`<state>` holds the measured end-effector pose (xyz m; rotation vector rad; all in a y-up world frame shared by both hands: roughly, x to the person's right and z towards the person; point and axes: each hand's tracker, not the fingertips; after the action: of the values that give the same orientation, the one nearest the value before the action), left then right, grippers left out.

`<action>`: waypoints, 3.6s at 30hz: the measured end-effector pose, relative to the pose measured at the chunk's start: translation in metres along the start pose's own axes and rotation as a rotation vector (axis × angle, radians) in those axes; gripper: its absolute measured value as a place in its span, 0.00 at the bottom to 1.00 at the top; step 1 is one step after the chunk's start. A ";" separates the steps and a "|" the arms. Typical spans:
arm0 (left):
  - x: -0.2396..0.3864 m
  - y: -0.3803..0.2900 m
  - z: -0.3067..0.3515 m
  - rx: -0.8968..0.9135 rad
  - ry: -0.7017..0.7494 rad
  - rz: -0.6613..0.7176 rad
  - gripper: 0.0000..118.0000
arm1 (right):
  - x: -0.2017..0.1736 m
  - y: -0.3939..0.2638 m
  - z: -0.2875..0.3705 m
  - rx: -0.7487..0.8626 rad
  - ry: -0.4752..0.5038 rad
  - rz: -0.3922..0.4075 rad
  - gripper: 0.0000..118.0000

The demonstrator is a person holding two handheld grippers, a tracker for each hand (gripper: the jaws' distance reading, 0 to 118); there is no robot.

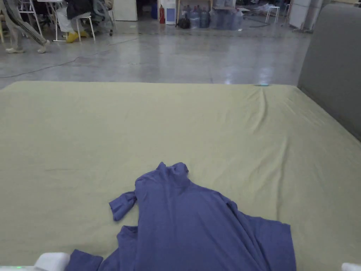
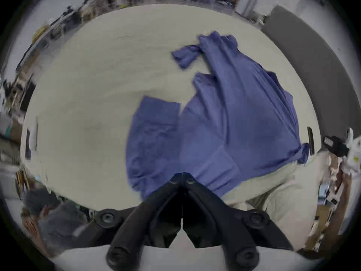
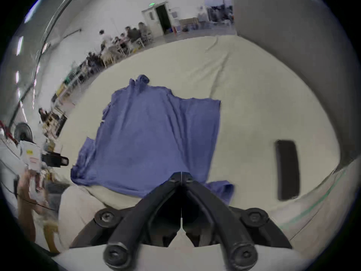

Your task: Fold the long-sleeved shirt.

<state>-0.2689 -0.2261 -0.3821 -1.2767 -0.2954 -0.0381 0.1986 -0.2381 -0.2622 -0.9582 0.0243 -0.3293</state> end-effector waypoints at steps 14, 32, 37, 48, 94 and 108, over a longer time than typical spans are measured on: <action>0.029 0.218 -0.135 -0.022 -0.147 0.210 0.82 | -0.009 0.015 -0.032 -0.046 0.030 -0.011 0.00; 0.036 0.213 -0.110 0.056 -0.095 0.117 0.00 | 0.080 0.176 -0.142 -0.162 -0.067 -0.194 1.00; 0.049 0.210 -0.093 0.077 -0.081 0.068 0.00 | 0.067 0.192 -0.219 -0.359 -0.173 -0.194 0.90; 0.027 0.214 -0.069 0.098 -0.071 0.086 0.00 | 0.000 0.164 -0.186 -0.251 -0.337 0.269 0.00; -0.004 0.468 0.205 0.660 0.022 0.153 0.00 | -0.131 0.543 0.022 0.410 -0.403 0.441 0.00; -0.030 0.215 0.005 0.206 0.033 0.067 0.00 | -0.015 0.227 -0.101 0.043 -0.189 0.452 0.00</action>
<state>-0.2582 -0.1620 -0.5891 -1.0796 -0.2220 0.0279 0.2279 -0.1941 -0.5052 -0.9097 0.0600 0.1764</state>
